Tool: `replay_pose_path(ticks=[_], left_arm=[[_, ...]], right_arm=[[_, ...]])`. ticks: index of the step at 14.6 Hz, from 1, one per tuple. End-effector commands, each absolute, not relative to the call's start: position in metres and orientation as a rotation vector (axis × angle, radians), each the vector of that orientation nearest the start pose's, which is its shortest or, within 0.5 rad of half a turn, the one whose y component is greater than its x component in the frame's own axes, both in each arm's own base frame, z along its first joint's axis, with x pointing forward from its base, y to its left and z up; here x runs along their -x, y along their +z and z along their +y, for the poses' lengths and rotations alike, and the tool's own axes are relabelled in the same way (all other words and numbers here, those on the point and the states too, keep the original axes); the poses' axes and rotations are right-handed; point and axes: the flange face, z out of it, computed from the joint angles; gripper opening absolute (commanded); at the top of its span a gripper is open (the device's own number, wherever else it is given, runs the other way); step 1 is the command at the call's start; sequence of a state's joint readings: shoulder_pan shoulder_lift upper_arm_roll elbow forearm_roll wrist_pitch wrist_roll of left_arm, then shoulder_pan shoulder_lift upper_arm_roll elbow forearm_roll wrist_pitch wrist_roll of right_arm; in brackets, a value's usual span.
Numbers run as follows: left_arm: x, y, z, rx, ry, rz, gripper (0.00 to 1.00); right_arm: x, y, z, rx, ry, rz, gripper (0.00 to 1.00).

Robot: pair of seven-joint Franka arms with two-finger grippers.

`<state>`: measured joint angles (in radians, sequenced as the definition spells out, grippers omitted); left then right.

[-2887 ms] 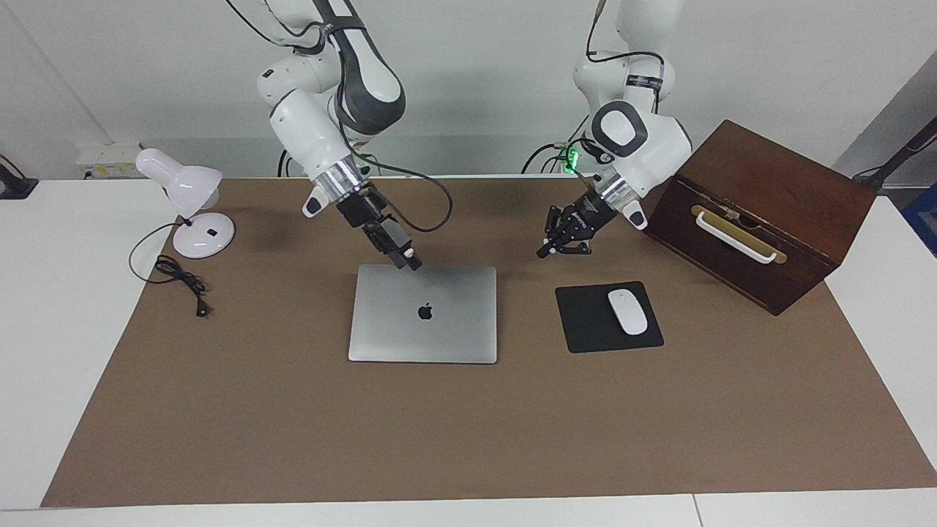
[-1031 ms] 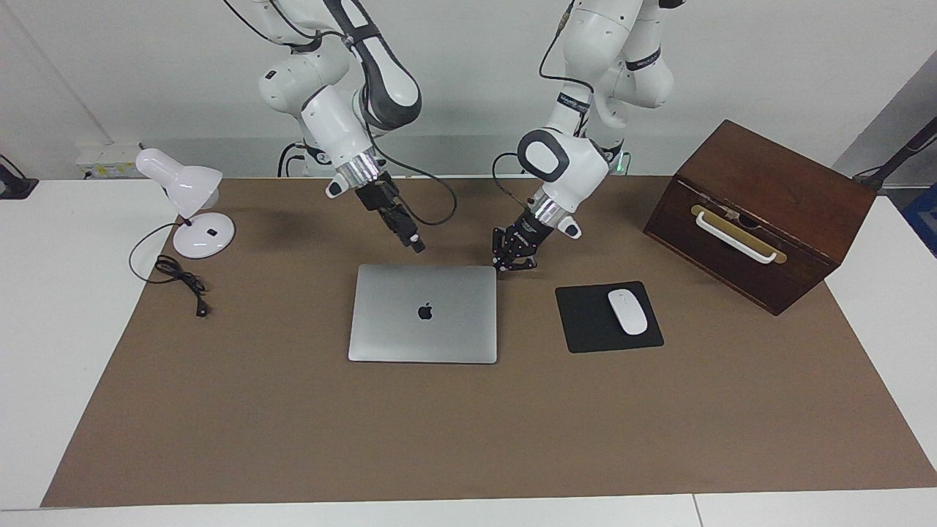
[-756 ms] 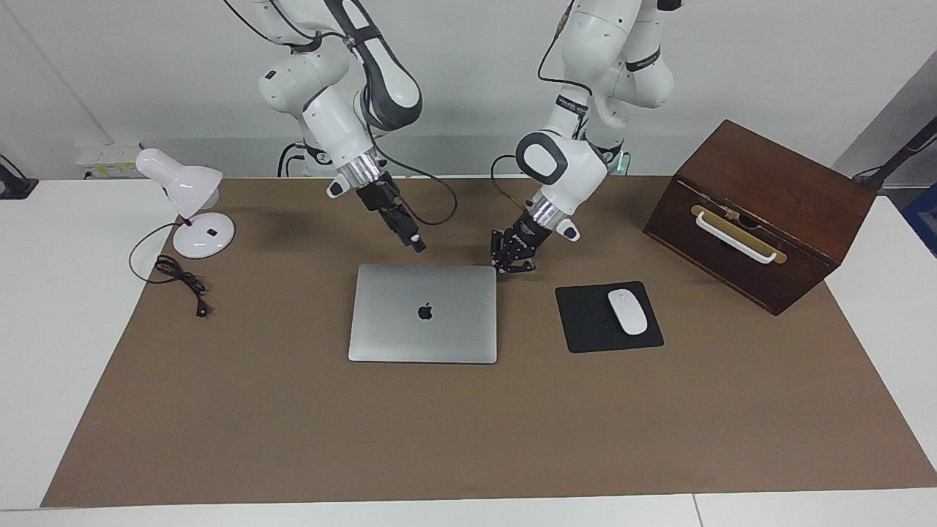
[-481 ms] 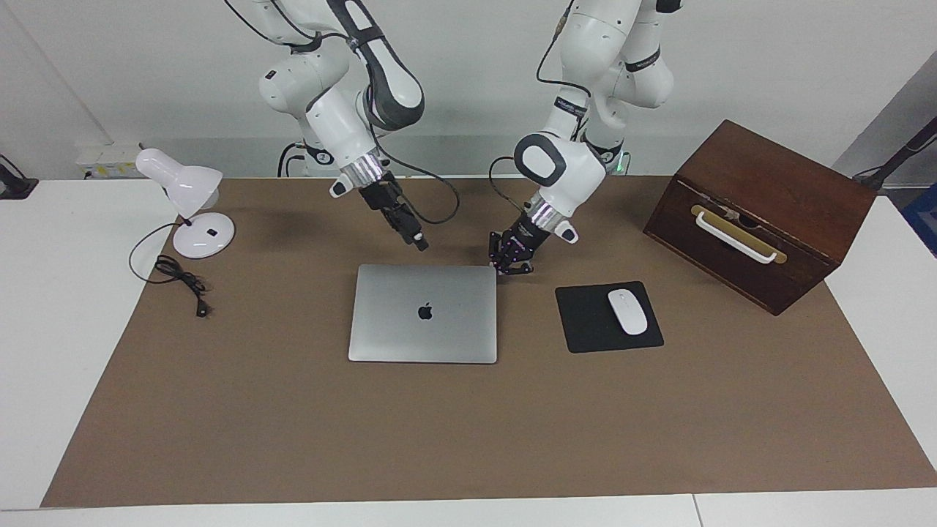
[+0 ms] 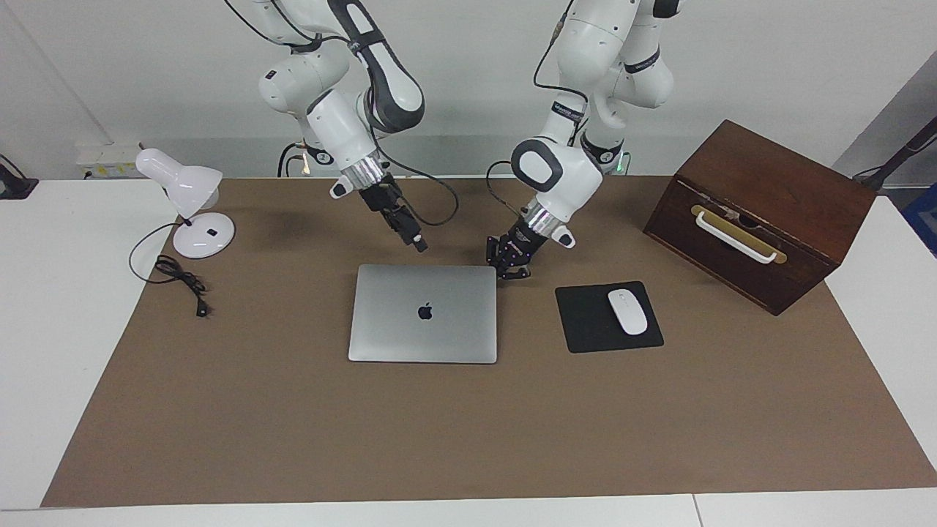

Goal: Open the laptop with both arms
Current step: 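Hook the right gripper under the lid edge nearest the robot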

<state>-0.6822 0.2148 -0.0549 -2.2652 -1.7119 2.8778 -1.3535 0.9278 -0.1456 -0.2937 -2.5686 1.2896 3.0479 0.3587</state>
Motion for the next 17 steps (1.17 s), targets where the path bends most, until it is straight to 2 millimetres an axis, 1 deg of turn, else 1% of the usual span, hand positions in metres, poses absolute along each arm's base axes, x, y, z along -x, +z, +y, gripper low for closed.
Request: replay_pose_path(ticks=[1, 3, 5, 10, 11, 13, 14, 17], left_arm=[[-0.425, 0.26, -0.311, -1.083, -0.591, 2.255, 0.0], [-0.424, 0.249, -0.311, -1.102, -0.584, 2.268, 0.0], [-0.423, 0.248, -0.31, -1.119, -0.577, 2.26, 0.0], [-0.423, 0.247, -0.31, -1.121, -0.576, 2.26, 0.0], [-0.423, 0.246, -0.31, -1.121, -0.576, 2.262, 0.0], [-0.423, 0.246, -0.31, -1.123, -0.576, 2.261, 0.0], [-0.423, 0.246, -0.31, -1.123, -0.576, 2.261, 0.0], [-0.423, 0.246, -0.31, -1.123, -0.576, 2.261, 0.0]], right_arm=[[-0.397, 0.335, 0.205, 2.168, -0.212, 1.194, 1.0], [-0.398, 0.331, 0.205, 2.179, -0.214, 1.197, 1.0], [-0.401, 0.324, 0.204, 2.194, -0.221, 1.204, 1.0], [-0.41, 0.32, 0.202, 2.202, -0.235, 1.214, 1.0], [-0.413, 0.323, 0.204, 2.195, -0.241, 1.212, 1.0], [-0.419, 0.322, 0.205, 2.196, -0.246, 1.216, 1.0], [-0.423, 0.32, 0.202, 2.195, -0.254, 1.225, 1.0], [-0.432, 0.322, 0.201, 2.192, -0.263, 1.221, 1.0]])
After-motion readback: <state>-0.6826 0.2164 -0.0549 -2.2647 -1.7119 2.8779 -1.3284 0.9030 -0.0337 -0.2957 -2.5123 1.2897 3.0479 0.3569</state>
